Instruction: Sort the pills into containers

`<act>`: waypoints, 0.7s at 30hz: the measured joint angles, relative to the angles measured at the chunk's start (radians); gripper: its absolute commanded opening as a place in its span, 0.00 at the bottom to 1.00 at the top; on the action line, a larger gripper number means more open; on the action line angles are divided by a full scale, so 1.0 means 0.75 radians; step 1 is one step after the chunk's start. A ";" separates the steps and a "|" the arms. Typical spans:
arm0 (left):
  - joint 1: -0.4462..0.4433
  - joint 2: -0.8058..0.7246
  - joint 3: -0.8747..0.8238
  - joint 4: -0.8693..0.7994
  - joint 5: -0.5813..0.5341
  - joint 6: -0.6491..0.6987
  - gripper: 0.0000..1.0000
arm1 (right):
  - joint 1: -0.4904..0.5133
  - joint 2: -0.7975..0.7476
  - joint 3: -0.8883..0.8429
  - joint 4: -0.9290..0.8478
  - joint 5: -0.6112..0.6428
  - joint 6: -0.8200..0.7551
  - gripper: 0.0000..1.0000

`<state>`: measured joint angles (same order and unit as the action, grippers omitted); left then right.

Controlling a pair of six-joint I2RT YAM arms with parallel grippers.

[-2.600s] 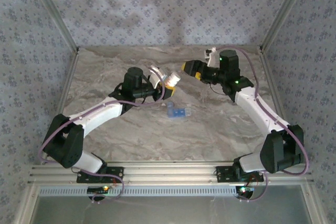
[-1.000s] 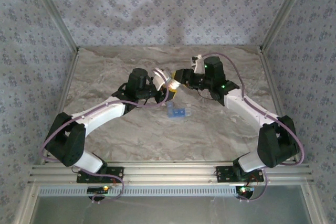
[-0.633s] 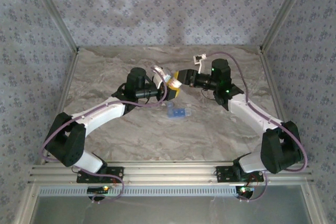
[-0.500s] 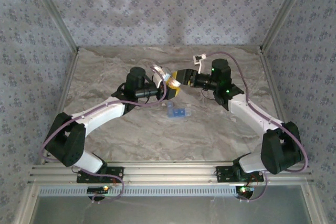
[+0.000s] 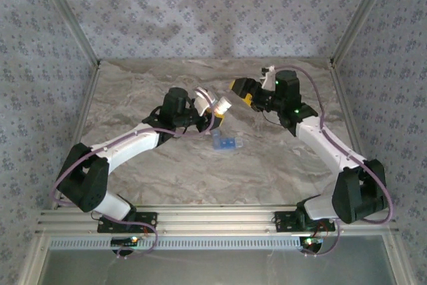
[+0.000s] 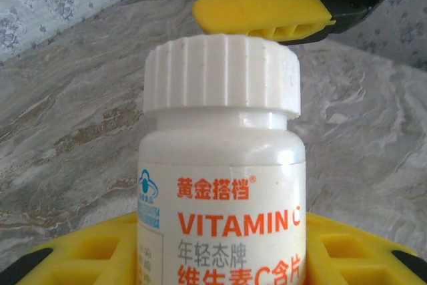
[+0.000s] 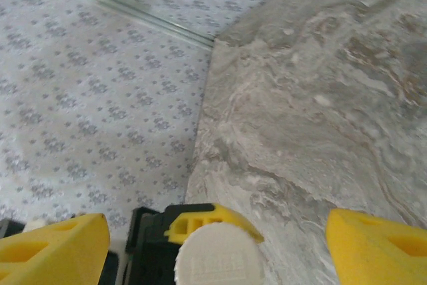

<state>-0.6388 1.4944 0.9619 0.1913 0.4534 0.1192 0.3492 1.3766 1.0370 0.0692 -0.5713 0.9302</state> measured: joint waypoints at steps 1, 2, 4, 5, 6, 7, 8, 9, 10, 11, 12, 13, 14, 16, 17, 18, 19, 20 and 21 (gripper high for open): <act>-0.005 0.000 0.001 -0.012 -0.006 0.011 0.00 | 0.000 0.013 0.000 -0.010 0.005 0.016 0.86; -0.007 0.000 0.003 -0.022 -0.010 0.021 0.00 | 0.004 0.026 0.000 -0.021 0.008 0.031 0.86; -0.008 0.000 0.006 -0.033 -0.018 0.036 0.00 | 0.014 0.048 0.001 -0.038 0.012 0.047 0.85; -0.011 0.000 0.007 -0.035 -0.022 0.041 0.00 | 0.022 0.059 0.003 -0.046 0.014 0.053 0.85; -0.012 0.000 0.009 -0.040 -0.026 0.043 0.00 | 0.031 0.067 0.004 -0.052 0.014 0.058 0.85; -0.013 0.000 0.009 -0.044 -0.029 0.046 0.00 | 0.040 0.073 0.005 -0.056 0.015 0.063 0.84; -0.013 0.001 0.010 -0.047 -0.032 0.051 0.00 | 0.050 0.078 0.007 -0.058 0.015 0.067 0.83; -0.014 0.003 0.012 -0.050 -0.033 0.051 0.00 | 0.057 0.082 0.010 -0.059 0.015 0.068 0.83; -0.015 0.006 0.014 -0.052 -0.033 0.052 0.00 | 0.065 0.087 0.015 -0.059 0.015 0.071 0.82; -0.015 0.009 0.016 -0.051 -0.033 0.052 0.00 | 0.072 0.092 0.021 -0.058 0.015 0.072 0.81; -0.015 0.011 0.017 -0.052 -0.033 0.055 0.00 | 0.078 0.095 0.026 -0.058 0.015 0.073 0.80; -0.015 0.013 0.018 -0.053 -0.033 0.056 0.00 | 0.084 0.096 0.030 -0.058 0.015 0.073 0.79; -0.015 0.016 0.021 -0.053 -0.033 0.056 0.00 | 0.089 0.097 0.034 -0.058 0.015 0.075 0.78; -0.016 0.019 0.026 -0.053 -0.033 0.056 0.00 | 0.096 0.098 0.038 -0.058 0.014 0.077 0.75; -0.016 0.019 0.026 -0.052 -0.033 0.056 0.00 | 0.098 0.098 0.040 -0.058 0.014 0.077 0.74; -0.016 0.019 0.028 -0.052 -0.033 0.056 0.00 | 0.102 0.098 0.042 -0.058 0.015 0.077 0.72; -0.017 0.020 0.029 -0.051 -0.033 0.056 0.00 | 0.103 0.098 0.042 -0.058 0.014 0.077 0.71; -0.017 0.020 0.031 -0.052 -0.033 0.056 0.00 | 0.107 0.098 0.042 -0.058 0.014 0.077 0.70; -0.017 0.020 0.032 -0.051 -0.033 0.056 0.00 | 0.109 0.098 0.042 -0.058 0.014 0.077 0.69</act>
<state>-0.6514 1.5093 0.9855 0.1528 0.4290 0.1612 0.4313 1.4502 1.0687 0.0254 -0.5606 0.9882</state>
